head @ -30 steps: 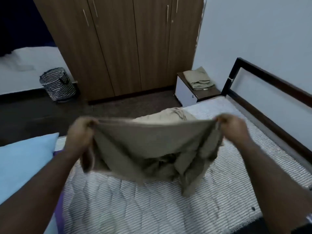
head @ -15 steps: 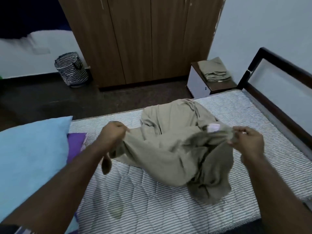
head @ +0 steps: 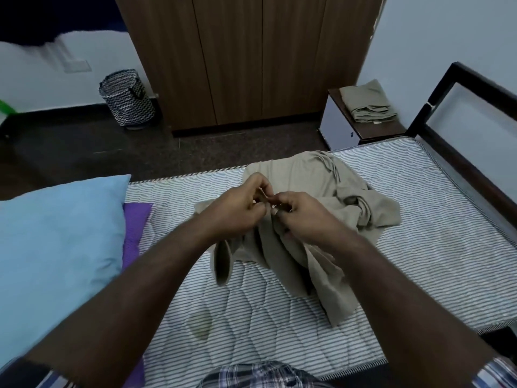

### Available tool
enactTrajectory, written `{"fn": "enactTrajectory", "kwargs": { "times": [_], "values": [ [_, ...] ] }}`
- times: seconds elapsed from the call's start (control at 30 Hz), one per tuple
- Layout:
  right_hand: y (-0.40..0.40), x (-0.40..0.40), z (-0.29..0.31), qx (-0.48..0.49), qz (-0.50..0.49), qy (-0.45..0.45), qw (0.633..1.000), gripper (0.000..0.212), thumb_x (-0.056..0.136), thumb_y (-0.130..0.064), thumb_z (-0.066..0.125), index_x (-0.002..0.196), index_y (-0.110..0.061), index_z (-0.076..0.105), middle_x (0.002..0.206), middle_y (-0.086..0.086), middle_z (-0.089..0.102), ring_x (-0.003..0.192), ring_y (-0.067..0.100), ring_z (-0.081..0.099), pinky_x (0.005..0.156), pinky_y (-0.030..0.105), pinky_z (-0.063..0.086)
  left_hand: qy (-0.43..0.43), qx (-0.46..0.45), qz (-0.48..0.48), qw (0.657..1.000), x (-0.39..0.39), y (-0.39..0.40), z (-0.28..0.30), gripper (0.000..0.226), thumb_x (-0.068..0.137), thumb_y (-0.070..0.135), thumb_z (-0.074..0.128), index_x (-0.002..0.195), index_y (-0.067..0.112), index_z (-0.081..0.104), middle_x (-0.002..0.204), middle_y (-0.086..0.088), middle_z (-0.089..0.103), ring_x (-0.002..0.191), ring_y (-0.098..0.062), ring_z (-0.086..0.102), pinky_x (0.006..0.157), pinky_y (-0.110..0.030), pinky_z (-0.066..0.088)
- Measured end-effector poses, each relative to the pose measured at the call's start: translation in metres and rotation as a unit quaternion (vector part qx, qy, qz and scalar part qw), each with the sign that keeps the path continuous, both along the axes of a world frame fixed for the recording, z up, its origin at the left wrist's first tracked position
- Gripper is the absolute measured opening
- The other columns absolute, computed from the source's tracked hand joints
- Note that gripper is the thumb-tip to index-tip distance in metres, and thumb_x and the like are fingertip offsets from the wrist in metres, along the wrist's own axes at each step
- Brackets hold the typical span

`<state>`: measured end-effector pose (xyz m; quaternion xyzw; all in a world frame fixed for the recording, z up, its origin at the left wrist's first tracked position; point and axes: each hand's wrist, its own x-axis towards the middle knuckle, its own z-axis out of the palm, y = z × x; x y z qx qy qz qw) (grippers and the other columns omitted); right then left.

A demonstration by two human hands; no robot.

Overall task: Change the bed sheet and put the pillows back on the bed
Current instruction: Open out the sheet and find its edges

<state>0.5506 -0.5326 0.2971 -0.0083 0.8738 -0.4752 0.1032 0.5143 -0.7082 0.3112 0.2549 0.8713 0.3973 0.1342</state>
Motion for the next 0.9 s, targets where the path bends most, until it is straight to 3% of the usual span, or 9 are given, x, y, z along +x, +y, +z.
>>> {"fn": "enactTrajectory", "kwargs": {
  "times": [0.07,0.2,0.3,0.43,0.53,0.67,0.8,0.9],
  "values": [
    [-0.003,0.0,-0.001,0.03,0.005,-0.006,1.0,0.014,0.097,-0.018,0.058,0.101,-0.02,0.071,0.076,0.0,0.069,0.066,0.017,0.068,0.067,0.04,0.062,0.0,0.005,0.006,1.0,0.003,-0.006,-0.004,0.023,0.093,0.013,0.054,0.106,0.032,0.05,0.087,0.009,0.067,0.056,-0.001,0.05,0.054,-0.019,0.039],
    [-0.002,-0.002,0.006,0.105,-0.035,0.07,0.991,0.011,0.096,-0.018,0.06,0.096,-0.02,0.071,0.073,-0.012,0.064,0.061,0.003,0.058,0.069,0.028,0.052,0.017,0.004,0.023,1.0,0.008,-0.027,-0.024,0.027,0.089,0.015,0.063,0.107,0.032,0.053,0.092,0.012,0.065,0.073,0.0,0.059,0.065,-0.018,0.046],
    [0.01,-0.006,0.015,0.106,-0.084,0.093,0.986,0.012,0.097,-0.018,0.059,0.1,-0.019,0.07,0.075,-0.013,0.063,0.068,0.011,0.062,0.074,0.027,0.051,0.008,-0.028,0.057,0.998,0.015,-0.053,-0.054,0.035,0.082,0.008,0.066,0.11,0.028,0.058,0.096,0.011,0.066,0.086,0.002,0.061,0.069,-0.016,0.042],
    [0.029,-0.008,0.022,0.134,-0.123,0.107,0.978,0.012,0.098,-0.018,0.058,0.095,-0.022,0.069,0.075,-0.015,0.062,0.067,0.005,0.061,0.074,0.025,0.049,0.016,-0.034,0.164,0.986,0.028,-0.083,-0.082,0.037,0.083,0.004,0.06,0.106,0.033,0.064,0.093,0.015,0.069,0.082,0.001,0.062,0.066,-0.011,0.041],
    [0.038,-0.008,0.025,0.141,-0.144,0.101,0.974,0.013,0.098,-0.019,0.057,0.098,-0.021,0.07,0.078,-0.015,0.063,0.07,0.008,0.062,0.073,0.023,0.046,0.035,0.025,0.217,0.975,0.031,-0.095,-0.087,0.031,0.083,0.019,0.055,0.1,0.042,0.067,0.089,0.016,0.071,0.082,-0.001,0.065,0.069,-0.024,0.049],
    [0.045,-0.007,0.028,0.147,-0.155,0.094,0.972,0.013,0.098,-0.018,0.057,0.098,-0.018,0.071,0.079,-0.013,0.064,0.077,0.015,0.066,0.077,0.025,0.048,0.063,0.135,0.226,0.963,0.031,-0.096,-0.073,0.027,0.097,0.011,0.062,0.108,0.035,0.069,0.1,0.025,0.071,0.097,0.004,0.065,0.084,-0.016,0.051],
    [0.052,-0.005,0.028,0.158,-0.156,0.089,0.971,0.013,0.098,-0.018,0.058,0.097,-0.018,0.071,0.082,-0.009,0.066,0.079,0.017,0.067,0.075,0.028,0.05,0.045,0.211,0.239,0.947,0.034,-0.093,-0.054,0.016,0.099,0.014,0.059,0.098,0.026,0.069,0.089,0.014,0.072,0.083,0.004,0.065,0.07,-0.01,0.049],
    [0.055,-0.002,0.026,0.163,-0.152,0.084,0.971,0.012,0.098,-0.017,0.058,0.095,-0.02,0.07,0.077,-0.013,0.063,0.074,0.013,0.064,0.069,0.023,0.043,0.027,0.251,0.257,0.933,0.032,-0.095,-0.056,0.014,0.098,0.02,0.06,0.091,0.024,0.072,0.08,0.011,0.071,0.078,0.0,0.063,0.07,-0.019,0.051]
  ]
}}
